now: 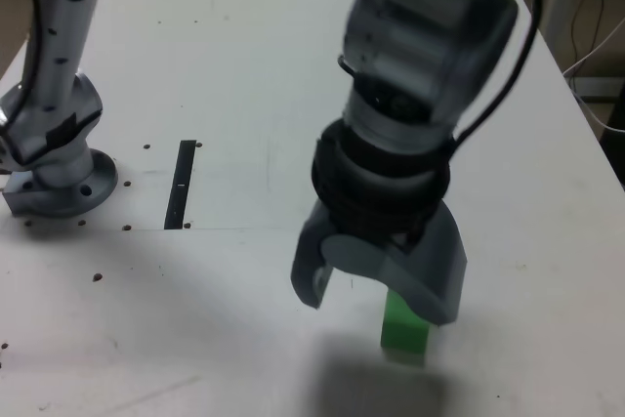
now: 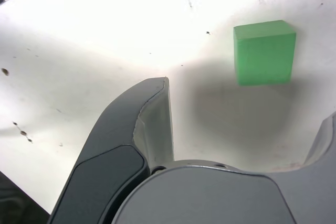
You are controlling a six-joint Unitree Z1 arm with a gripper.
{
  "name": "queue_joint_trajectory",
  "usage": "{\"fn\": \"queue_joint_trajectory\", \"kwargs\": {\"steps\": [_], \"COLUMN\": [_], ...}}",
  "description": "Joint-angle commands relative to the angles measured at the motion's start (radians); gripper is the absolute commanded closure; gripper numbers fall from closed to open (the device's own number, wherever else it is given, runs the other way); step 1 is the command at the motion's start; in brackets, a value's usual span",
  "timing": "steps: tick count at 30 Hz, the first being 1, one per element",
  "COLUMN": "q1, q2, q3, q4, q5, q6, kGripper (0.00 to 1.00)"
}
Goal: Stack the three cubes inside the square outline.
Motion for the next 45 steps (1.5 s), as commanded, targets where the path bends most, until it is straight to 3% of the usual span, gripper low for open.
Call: {"fn": "queue_joint_trajectory", "kwargs": {"steps": [1, 17, 28, 34, 41, 45], "q1": [0.000, 0.049, 0.054, 0.055, 0.055, 0.055], "q2": [0.026, 0.136, 0.167, 0.175, 0.181, 0.180], "q3": [-0.011, -0.040, -0.067, -0.075, -0.085, -0.087], "q4": [-0.001, -0.008, 0.011, 0.023, 0.036, 0.036], "q5": [-0.003, -0.002, -0.014, -0.010, 0.005, 0.008], "q6": [-0.001, 0.019, 0.020, 0.014, 0.011, 0.011], "kGripper": [0.01, 0.05, 0.14, 0.29, 0.60, 0.65]}}
